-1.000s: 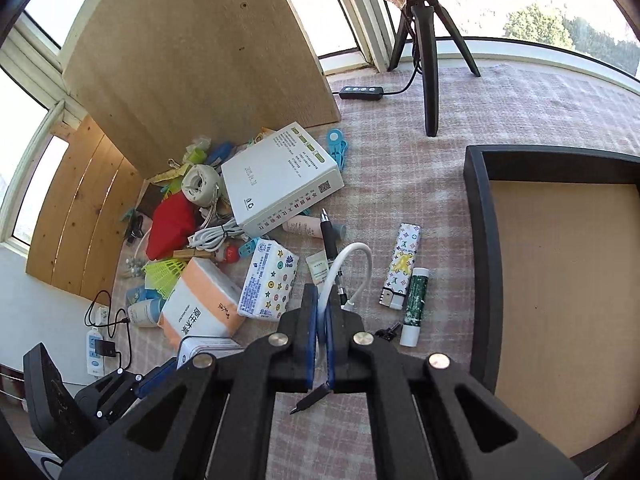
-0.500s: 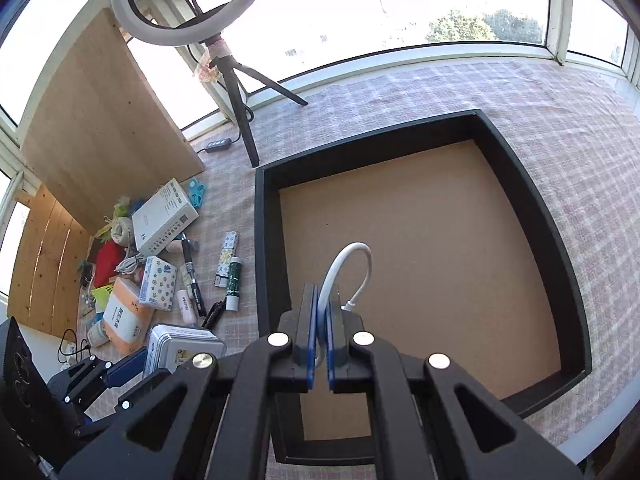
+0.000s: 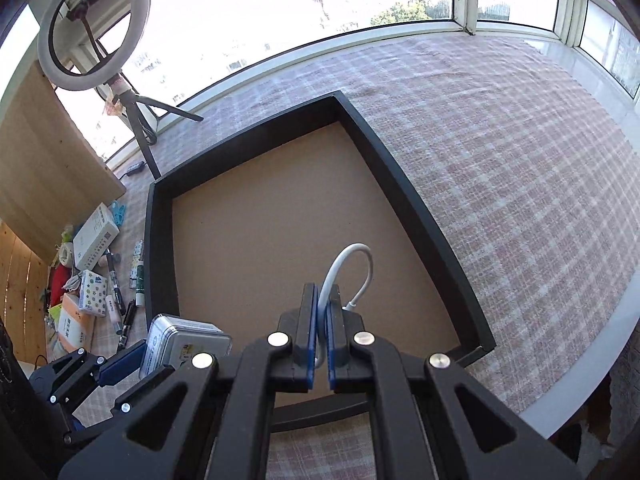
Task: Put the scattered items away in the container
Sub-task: 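Carry both items into the black tray and open both tools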
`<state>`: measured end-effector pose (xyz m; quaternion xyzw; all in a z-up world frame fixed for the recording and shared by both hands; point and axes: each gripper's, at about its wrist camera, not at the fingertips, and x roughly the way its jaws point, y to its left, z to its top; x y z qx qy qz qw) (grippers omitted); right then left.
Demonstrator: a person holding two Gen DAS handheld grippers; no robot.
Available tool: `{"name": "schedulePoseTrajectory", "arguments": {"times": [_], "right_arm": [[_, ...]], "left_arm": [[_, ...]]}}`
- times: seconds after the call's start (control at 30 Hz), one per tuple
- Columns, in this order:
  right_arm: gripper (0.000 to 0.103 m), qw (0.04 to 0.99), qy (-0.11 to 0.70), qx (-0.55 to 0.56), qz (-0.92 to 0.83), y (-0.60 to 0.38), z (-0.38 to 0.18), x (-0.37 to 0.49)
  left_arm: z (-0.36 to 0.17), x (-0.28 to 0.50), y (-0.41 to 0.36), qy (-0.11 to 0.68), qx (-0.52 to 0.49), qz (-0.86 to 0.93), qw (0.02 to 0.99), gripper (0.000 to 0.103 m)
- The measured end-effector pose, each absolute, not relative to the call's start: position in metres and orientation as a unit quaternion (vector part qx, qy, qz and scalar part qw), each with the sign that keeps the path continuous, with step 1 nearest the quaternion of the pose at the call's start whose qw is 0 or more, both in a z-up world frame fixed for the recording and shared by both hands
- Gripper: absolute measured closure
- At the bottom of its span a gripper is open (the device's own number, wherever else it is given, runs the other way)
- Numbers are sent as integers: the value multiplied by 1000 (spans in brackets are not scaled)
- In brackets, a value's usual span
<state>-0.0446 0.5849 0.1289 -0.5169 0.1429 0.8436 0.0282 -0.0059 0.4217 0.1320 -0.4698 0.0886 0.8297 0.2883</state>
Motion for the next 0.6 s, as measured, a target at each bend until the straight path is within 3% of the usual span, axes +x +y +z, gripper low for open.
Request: {"name": "schedulePoseTrajectory", "arguments": {"times": [0.07,0.13,0.6], "right_arm": [[71,31,147,-516,843,589,129,-43],[59,35,144,-506,850,590,132,-40],[59,-10,115,-503,857,543,131,-50]], "left_arm": [[135,-8,425,92,-466,834,280,45],[140,-10,424,86,-456,841,278,28],[145,-15,365,59,-455,864,206,27]]}}
